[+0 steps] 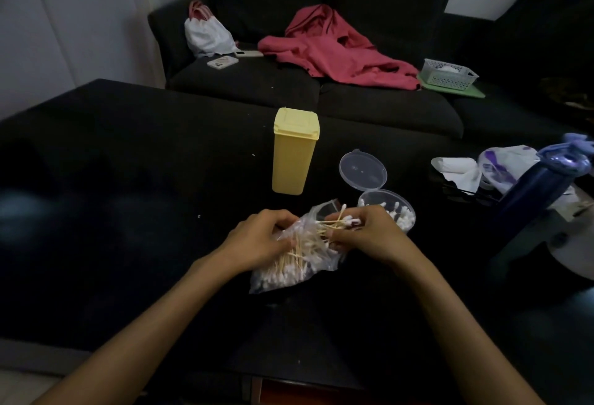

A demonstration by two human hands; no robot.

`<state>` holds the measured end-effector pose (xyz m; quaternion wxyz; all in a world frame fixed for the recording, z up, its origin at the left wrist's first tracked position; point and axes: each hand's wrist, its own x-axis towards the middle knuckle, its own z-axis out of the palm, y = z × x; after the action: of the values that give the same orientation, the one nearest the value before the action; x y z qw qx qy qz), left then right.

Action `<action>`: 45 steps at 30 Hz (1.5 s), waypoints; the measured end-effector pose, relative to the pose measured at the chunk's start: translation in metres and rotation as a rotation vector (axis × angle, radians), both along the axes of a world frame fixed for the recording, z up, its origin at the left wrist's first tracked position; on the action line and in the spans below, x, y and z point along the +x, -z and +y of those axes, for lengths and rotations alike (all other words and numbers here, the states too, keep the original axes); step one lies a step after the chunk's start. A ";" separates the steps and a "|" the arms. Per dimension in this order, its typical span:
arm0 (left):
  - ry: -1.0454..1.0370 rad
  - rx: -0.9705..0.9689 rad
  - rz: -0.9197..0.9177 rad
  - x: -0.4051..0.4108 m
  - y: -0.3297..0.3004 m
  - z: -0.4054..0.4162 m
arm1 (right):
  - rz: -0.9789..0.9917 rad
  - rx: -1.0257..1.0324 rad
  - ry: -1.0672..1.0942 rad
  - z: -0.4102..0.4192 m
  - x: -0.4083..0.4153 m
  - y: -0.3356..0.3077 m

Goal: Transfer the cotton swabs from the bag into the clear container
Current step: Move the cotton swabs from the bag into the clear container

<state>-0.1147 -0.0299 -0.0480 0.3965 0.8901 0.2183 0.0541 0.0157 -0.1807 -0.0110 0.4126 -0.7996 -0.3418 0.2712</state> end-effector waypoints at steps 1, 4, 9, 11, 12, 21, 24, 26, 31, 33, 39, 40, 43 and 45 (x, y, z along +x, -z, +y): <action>0.005 0.004 0.003 0.000 0.000 0.000 | 0.032 -0.003 -0.005 -0.001 -0.001 -0.001; 0.031 0.018 0.028 -0.001 0.000 -0.001 | 0.075 -0.014 -0.019 -0.002 -0.002 -0.001; 0.064 0.096 0.044 0.001 -0.003 -0.006 | -0.157 -0.024 -0.010 0.006 -0.006 0.007; 0.070 0.141 0.052 0.001 -0.008 -0.008 | -0.160 -0.006 -0.060 0.009 -0.010 0.005; 0.082 0.114 0.048 0.002 -0.009 -0.007 | -0.151 0.009 -0.084 0.009 -0.012 0.005; 0.157 -0.075 -0.003 0.002 -0.001 -0.004 | -0.114 0.029 -0.116 0.008 -0.012 0.004; 0.214 -0.143 0.005 -0.001 -0.003 0.000 | -0.016 -0.005 -0.127 0.003 -0.007 -0.001; 0.257 -0.213 0.018 -0.002 -0.004 0.003 | 0.049 -0.003 -0.136 0.000 -0.005 -0.007; 0.281 -0.290 0.002 -0.007 -0.009 0.008 | 0.185 0.098 -0.112 -0.006 -0.001 -0.016; 0.277 -0.298 0.001 -0.007 -0.010 0.009 | 0.222 0.125 -0.103 -0.005 -0.003 -0.015; 0.269 -0.401 -0.023 -0.008 -0.014 0.011 | 0.315 0.147 -0.047 -0.005 -0.001 -0.019; 0.261 -0.409 -0.025 -0.008 -0.015 0.011 | 0.330 0.154 -0.039 -0.005 -0.001 -0.020; 0.252 -0.393 -0.002 -0.007 -0.014 0.012 | 0.396 0.172 -0.014 -0.007 -0.001 -0.022; 0.250 -0.376 0.012 -0.007 -0.013 0.014 | 0.407 0.175 0.009 -0.008 0.002 -0.025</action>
<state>-0.1217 -0.0160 -0.0354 0.5576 0.8210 0.1149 -0.0425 0.0173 -0.1890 0.0139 0.5421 -0.6911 -0.2699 0.3946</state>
